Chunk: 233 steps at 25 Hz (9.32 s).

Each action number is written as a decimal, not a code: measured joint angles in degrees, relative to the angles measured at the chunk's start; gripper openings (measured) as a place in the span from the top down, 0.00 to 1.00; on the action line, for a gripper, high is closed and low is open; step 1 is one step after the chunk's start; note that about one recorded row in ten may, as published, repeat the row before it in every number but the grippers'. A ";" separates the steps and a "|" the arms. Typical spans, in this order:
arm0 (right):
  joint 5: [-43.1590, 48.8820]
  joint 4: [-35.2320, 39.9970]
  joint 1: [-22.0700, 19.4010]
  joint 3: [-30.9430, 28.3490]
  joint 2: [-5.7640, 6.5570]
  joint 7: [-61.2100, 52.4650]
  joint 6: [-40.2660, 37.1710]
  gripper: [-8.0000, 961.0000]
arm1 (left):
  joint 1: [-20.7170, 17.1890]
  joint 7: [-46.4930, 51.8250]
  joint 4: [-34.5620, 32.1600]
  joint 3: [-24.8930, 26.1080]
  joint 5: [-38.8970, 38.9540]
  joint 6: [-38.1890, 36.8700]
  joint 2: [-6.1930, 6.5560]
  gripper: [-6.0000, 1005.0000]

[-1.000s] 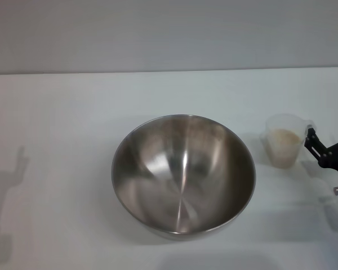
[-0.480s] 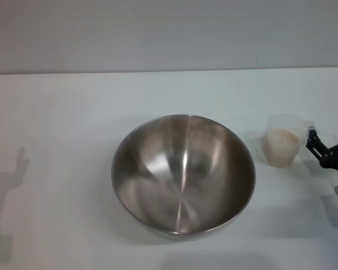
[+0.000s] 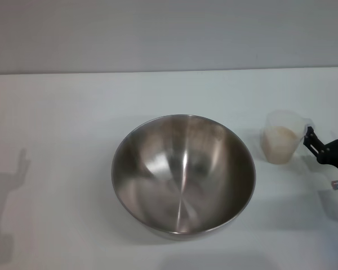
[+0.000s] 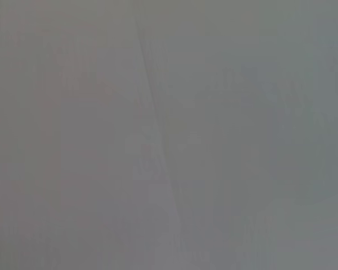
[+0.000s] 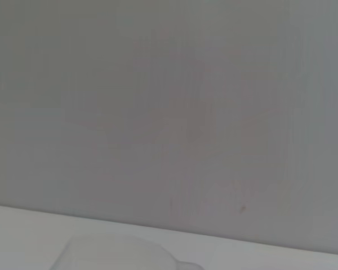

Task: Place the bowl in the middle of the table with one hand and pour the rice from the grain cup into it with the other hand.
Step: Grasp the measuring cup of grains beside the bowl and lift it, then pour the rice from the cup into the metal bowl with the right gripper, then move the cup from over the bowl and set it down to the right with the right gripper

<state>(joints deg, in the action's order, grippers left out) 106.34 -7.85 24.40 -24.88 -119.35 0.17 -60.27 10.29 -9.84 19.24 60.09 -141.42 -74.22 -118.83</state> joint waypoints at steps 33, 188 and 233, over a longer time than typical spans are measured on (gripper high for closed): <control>0.31 -0.42 1.41 0.13 -0.18 0.01 1.23 0.56 | 0.34 0.00 -0.91 -1.38 0.39 1.82 -0.08 0.25; 6.09 -3.94 -3.17 -2.35 0.08 -7.80 -22.61 0.94 | 0.04 0.00 -0.77 -3.86 0.24 2.77 -0.26 0.25; 7.56 -1.04 6.17 4.49 -0.23 -5.80 5.29 0.90 | 0.63 0.09 -0.69 -4.45 0.44 2.84 -0.26 0.25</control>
<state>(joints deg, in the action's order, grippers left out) 113.90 -8.89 30.58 -20.39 -119.58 -5.63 -54.98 10.92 -9.75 18.55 55.63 -140.98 -71.38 -119.09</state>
